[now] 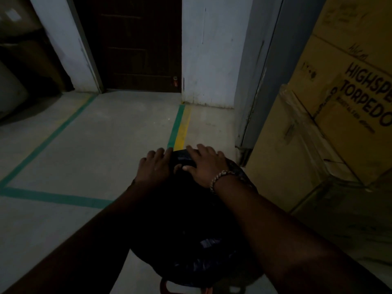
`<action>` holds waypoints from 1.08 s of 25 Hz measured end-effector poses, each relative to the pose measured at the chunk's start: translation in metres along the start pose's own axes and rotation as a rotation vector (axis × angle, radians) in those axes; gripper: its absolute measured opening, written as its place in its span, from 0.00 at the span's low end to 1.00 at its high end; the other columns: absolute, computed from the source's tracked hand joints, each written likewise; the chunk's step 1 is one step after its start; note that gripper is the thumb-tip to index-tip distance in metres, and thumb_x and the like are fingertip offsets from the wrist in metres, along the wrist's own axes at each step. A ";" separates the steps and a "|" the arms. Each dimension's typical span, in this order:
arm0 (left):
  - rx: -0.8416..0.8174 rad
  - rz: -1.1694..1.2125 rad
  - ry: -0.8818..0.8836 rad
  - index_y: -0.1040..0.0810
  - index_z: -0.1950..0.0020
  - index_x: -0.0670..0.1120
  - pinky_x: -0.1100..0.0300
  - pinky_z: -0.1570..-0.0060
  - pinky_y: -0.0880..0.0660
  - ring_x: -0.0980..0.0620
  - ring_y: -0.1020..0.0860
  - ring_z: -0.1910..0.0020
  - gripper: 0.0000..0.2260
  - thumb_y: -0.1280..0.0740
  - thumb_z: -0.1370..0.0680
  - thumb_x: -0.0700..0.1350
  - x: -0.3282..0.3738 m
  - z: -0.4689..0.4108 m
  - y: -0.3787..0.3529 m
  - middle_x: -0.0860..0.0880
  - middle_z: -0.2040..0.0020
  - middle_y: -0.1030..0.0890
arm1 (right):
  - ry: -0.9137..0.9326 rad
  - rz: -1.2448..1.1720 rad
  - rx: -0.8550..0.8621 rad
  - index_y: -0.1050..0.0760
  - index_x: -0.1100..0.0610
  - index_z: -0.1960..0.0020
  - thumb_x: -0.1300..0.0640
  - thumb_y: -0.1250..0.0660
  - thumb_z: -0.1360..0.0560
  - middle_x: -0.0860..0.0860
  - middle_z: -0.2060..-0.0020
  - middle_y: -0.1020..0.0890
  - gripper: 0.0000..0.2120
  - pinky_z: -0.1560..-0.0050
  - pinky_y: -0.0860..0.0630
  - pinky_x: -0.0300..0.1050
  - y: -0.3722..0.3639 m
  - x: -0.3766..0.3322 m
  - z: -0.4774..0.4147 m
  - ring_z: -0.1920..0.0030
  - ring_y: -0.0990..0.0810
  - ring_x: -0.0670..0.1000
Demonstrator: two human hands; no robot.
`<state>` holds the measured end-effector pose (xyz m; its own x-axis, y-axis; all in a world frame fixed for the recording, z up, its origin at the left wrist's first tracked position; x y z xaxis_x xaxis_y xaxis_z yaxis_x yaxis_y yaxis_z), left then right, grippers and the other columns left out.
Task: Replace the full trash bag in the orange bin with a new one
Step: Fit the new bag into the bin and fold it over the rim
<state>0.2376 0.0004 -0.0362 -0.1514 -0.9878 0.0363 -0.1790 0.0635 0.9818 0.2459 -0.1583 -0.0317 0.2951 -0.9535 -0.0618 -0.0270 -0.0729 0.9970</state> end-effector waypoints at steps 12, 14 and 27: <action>-0.036 0.076 0.057 0.38 0.24 0.54 0.46 0.48 0.24 0.39 0.23 0.42 0.27 0.49 0.20 0.65 -0.034 -0.014 -0.014 0.44 0.36 0.24 | -0.292 -0.033 0.047 0.32 0.53 0.31 0.42 0.51 0.17 0.59 0.38 0.23 0.22 0.47 0.26 0.55 -0.003 0.096 0.001 0.42 0.23 0.62; -0.015 0.035 -0.125 0.36 0.24 0.53 0.46 0.48 0.24 0.39 0.24 0.41 0.31 0.52 0.22 0.66 -0.007 -0.015 -0.013 0.46 0.34 0.25 | -0.024 0.034 0.128 0.37 0.48 0.25 0.43 0.49 0.18 0.56 0.33 0.26 0.23 0.42 0.28 0.57 0.003 0.049 -0.011 0.38 0.25 0.61; -0.266 0.196 0.046 0.52 0.22 0.68 0.44 0.43 0.24 0.38 0.22 0.43 0.24 0.50 0.18 0.64 -0.020 -0.026 -0.032 0.42 0.41 0.26 | -0.271 -0.156 -0.134 0.39 0.54 0.24 0.36 0.57 0.19 0.60 0.33 0.25 0.32 0.39 0.26 0.58 -0.032 0.082 -0.025 0.38 0.24 0.63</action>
<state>0.2715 0.0142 -0.0637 -0.1128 -0.9663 0.2312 0.1105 0.2191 0.9694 0.2953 -0.2267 -0.0677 0.0205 -0.9783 -0.2061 0.1293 -0.2018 0.9709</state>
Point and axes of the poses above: each hand's wrist, its own z-axis away from the middle knuckle, its own y-axis out of the back of the hand, x = y × z, the point moved 9 cm from there along -z, towards the middle knuckle
